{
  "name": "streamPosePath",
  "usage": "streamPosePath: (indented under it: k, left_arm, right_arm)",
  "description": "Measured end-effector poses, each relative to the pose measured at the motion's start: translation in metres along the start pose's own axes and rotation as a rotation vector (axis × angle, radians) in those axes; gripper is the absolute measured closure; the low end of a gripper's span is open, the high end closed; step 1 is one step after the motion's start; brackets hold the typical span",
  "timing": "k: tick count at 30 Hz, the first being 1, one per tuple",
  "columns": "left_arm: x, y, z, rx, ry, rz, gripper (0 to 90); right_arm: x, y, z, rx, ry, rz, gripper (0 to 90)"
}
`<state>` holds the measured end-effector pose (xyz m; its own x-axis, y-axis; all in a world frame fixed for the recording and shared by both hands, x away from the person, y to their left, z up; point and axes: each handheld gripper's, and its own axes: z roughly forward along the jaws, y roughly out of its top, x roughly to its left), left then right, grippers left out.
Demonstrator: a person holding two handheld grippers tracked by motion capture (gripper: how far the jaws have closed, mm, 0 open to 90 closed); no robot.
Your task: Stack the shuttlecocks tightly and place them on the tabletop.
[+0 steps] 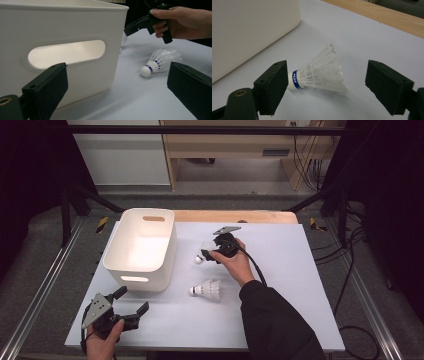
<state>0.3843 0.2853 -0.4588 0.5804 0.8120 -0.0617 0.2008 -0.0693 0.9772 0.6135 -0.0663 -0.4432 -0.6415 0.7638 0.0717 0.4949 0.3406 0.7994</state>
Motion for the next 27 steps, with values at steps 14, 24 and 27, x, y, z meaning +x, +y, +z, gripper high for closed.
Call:
streamPosePath:
  k: [14, 24, 27]
  left_arm:
    - [0.0, 0.0, 0.0, 0.003, -0.005, -0.001, 3.1]
    - [0.0, -0.001, 0.001, 0.009, -0.007, 0.0, 3.1]
    - [0.0, 0.0, 0.0, 0.008, -0.004, 0.001, 3.1]
  right_arm:
    - [0.004, -0.007, 0.013, 0.014, 0.02, -0.044, 29.4]
    - [0.004, -0.007, 0.01, 0.033, 0.053, -0.084, 38.6]
    - [0.005, -0.008, 0.008, 0.044, 0.069, -0.095, 43.2]
